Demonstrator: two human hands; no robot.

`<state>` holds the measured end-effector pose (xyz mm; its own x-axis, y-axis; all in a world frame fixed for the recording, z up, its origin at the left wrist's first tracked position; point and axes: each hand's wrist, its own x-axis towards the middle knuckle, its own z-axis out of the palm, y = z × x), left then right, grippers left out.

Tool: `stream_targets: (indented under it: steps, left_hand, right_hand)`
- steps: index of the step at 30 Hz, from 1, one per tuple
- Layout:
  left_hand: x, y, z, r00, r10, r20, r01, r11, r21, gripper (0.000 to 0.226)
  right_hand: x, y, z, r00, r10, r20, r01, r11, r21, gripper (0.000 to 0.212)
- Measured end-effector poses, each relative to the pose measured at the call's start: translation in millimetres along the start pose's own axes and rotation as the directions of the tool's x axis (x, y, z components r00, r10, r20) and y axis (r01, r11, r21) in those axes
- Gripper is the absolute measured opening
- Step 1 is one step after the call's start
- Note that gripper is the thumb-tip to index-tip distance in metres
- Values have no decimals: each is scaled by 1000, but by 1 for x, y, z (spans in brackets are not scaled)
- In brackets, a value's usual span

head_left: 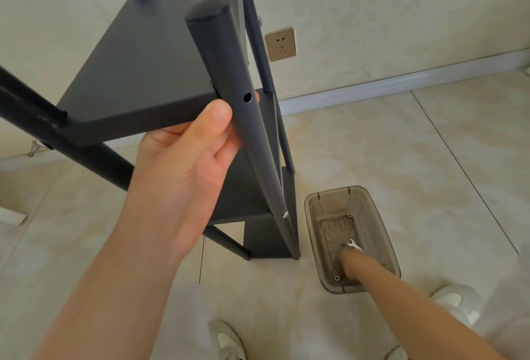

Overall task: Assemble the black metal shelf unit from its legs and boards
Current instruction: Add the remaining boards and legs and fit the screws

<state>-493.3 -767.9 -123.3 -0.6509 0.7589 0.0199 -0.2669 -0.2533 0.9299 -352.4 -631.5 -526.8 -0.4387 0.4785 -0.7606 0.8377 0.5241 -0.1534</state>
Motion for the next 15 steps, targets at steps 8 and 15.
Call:
stream_targets:
  steps: [8,15]
  left_hand:
    - [6,-2,-11,1000,5,14,-6,999,37,9]
    - [9,-3,-14,1000,0,27,0,1000,19,12]
  right_hand:
    - [-9,-6,-11,999,-28,-43,24,995,-97,35]
    - [-29,-16,-50,987,-101,-123,79,982,-170,33]
